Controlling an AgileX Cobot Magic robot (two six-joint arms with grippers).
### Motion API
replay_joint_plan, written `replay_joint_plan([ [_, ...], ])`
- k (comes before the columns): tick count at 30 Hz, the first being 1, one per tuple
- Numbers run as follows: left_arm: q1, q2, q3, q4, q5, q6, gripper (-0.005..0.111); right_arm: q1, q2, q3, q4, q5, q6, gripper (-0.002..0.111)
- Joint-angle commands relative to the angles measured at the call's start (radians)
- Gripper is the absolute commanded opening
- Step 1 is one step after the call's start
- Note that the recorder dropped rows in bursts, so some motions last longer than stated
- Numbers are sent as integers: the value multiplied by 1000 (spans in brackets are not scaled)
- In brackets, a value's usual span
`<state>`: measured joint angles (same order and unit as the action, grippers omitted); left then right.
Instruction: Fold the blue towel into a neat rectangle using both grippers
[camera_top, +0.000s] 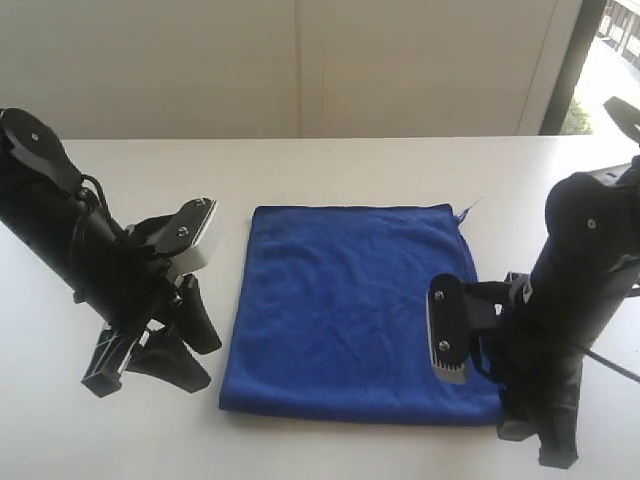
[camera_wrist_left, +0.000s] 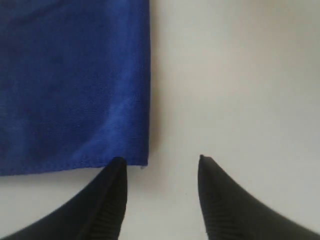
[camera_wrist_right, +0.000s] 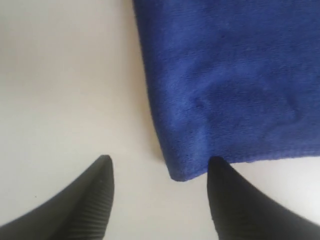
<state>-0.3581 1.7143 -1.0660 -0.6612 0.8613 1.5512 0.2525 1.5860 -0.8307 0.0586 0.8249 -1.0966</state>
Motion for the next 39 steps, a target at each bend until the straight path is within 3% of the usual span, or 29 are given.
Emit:
replay_joint_plan([
  [1, -5, -4, 9, -46, -5, 94, 53, -4, 0, 43, -2, -39, -54, 54],
  [8, -101, 18, 9, 19, -120, 76, 52, -4, 0, 87, -2, -150, -52, 54],
  [16, -225, 20, 9, 238, -220, -178, 52, -4, 0, 87, 19, -185, -52, 53],
  [21, -243, 20, 9, 290, -267, -257, 52, -4, 0, 87, 20, -195, -52, 52],
  [39, -243, 107, 9, 285, -269, -274, 52, -4, 112, 87, 20, -221, -79, 52],
])
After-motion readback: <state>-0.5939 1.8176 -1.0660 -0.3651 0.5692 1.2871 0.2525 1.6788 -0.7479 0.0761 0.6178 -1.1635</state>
